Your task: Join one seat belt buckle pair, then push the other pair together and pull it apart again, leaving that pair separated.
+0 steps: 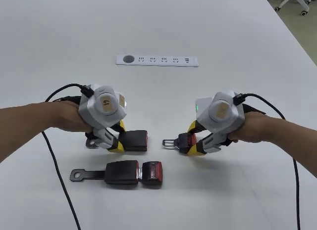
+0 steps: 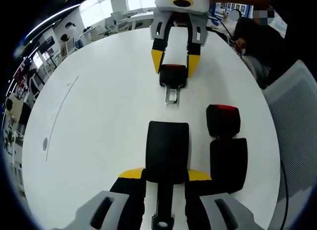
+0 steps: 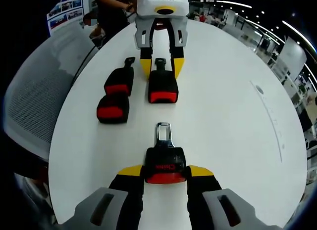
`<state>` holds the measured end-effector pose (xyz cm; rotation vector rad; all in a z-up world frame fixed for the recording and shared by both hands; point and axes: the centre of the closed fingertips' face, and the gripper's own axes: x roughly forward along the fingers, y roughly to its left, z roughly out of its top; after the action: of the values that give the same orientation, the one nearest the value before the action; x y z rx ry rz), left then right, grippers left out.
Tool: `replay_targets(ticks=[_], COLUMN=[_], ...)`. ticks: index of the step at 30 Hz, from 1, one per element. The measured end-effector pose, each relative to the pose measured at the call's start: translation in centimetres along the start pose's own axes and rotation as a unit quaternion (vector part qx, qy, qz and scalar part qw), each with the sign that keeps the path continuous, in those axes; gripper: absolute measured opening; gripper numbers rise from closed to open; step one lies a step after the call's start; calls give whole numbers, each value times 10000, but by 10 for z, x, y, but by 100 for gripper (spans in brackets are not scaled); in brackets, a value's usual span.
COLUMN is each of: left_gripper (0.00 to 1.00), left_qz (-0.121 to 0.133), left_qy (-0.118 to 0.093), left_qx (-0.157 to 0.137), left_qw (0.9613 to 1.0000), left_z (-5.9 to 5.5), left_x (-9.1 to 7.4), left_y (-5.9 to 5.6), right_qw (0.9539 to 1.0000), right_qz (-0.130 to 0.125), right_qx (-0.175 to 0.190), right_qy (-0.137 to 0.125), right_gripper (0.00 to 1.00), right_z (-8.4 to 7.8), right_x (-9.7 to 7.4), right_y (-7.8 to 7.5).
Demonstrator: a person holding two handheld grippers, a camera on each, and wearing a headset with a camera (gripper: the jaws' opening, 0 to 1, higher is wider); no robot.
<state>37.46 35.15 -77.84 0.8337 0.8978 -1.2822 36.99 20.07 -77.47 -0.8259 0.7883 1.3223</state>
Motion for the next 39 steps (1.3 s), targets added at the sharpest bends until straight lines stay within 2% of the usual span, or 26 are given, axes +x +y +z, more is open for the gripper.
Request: replay_targets(ticks=[18,39], left_gripper=[31,31], left_qz=[-40,-70], left_qy=[54,91], left_qx=[-13,12], left_qw=[10000,9999], left_z=[0,-3], left_x=[1,4], left_y=[-1,1], right_qw=[10000,9998], right_qz=[-35,-14], right_qx=[-15,-42], right_qy=[-83,-219], right_gripper=[30,30], right_z=[14,34], right_x=[6,18], right_y=[-4,0])
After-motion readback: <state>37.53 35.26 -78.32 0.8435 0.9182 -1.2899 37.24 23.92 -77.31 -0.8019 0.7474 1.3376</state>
